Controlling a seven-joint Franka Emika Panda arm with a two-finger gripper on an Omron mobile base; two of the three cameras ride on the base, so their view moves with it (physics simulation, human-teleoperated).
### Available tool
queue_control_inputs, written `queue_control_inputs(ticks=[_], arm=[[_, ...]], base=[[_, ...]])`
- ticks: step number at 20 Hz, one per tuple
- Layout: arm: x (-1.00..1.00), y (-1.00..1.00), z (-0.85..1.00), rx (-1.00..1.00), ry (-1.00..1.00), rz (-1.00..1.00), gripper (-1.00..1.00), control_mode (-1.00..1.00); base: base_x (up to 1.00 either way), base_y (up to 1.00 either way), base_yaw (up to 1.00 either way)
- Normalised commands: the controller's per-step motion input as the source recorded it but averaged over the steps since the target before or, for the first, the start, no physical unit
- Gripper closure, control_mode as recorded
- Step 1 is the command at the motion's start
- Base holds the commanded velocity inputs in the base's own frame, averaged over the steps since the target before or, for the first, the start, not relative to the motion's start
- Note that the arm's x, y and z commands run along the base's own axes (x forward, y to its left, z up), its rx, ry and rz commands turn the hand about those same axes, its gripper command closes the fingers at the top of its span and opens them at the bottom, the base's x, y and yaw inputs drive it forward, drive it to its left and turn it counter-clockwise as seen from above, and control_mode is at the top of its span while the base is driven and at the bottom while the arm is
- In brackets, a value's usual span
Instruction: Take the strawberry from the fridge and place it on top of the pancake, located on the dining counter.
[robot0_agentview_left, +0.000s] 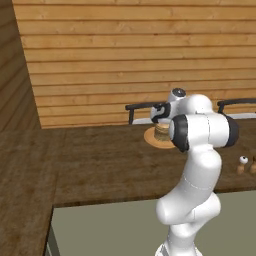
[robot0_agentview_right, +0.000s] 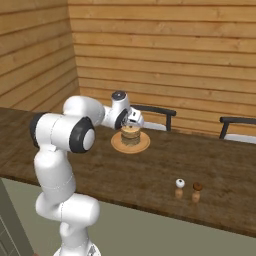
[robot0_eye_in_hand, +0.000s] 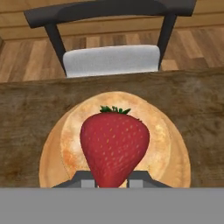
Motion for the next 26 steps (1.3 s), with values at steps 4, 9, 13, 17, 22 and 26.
queue_control_inputs(ticks=[4,9,13,17,22,26], arm=[[0.03,0.00,-0.08,0.00,0.00,0.00,1.00,-1.00],[0.00,0.00,-0.06,0.00,0.00,0.00,1.00,-1.00],[0.00,0.00,-0.16,0.00,0.00,0.00,1.00,-1.00],[0.11,0.00,-0.23,0.00,0.00,0.00,1.00,-1.00],[0.00,0.00,-0.20,0.00,0.00,0.00,1.00,-1.00],[0.00,0.00,-0.03,0.00,0.00,0.00,1.00,-1.00]], base=[[0.00,0.00,0.00],[0.00,0.00,0.00],[0.00,0.00,0.00],[0.00,0.00,0.00],[0.00,0.00,0.00],[0.00,0.00,0.00]])
